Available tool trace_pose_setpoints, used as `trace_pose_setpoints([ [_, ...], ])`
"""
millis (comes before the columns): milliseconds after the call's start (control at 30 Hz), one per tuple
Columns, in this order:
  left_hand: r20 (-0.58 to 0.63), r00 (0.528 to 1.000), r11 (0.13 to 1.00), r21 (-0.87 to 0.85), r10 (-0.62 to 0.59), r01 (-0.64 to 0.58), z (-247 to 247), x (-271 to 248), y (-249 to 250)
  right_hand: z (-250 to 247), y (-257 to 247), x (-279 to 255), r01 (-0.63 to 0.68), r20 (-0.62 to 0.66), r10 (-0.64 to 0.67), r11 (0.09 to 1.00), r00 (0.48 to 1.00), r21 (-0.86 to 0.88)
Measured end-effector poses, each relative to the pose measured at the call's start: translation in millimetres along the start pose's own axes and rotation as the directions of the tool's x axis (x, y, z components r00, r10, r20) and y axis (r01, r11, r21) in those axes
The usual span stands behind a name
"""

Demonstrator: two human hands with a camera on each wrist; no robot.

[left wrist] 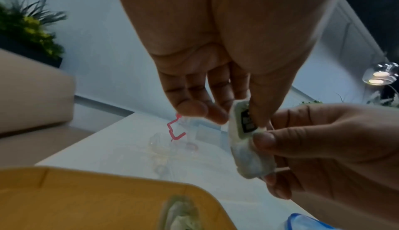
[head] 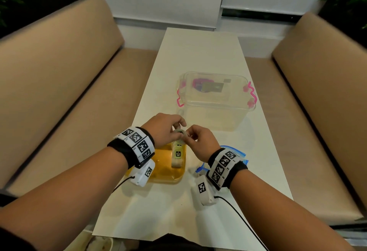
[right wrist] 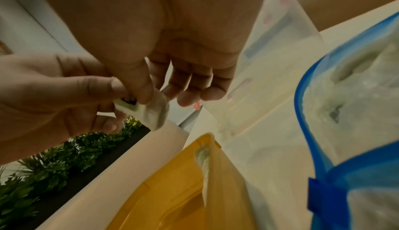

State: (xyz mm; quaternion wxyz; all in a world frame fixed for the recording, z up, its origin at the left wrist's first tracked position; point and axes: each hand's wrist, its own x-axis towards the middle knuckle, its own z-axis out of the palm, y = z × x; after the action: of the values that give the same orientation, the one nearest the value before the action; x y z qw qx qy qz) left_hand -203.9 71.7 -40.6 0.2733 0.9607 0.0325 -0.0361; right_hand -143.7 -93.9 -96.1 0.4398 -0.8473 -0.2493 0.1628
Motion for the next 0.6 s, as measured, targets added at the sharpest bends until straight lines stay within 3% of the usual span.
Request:
trace_pose_setpoints([
  [200, 0.191, 0.973, 0.959, 0.275, -0.126, 0.070, 14.3, 4.2, -6.6, 4.1, 12.0, 1.5, -0.089, 0.073, 0.097, 0.990, 0.993, -0.107],
  [400, 0.465, 0.839, 0.879, 0.476, -0.283, 0.033, 59.6, 17.6, -21.2, 15.9, 19.7, -0.3, -0.305, 0.150, 0.319, 0.946, 0.936, -0.113],
  [600, 0.453, 0.810, 0.801, 0.597, -0.372, 0.035, 95.2, 52.1, -44.8, 18.7, 18.0, -3.7, -0.392, 0.227, 0.401, 0.916, 0.887, -0.086],
])
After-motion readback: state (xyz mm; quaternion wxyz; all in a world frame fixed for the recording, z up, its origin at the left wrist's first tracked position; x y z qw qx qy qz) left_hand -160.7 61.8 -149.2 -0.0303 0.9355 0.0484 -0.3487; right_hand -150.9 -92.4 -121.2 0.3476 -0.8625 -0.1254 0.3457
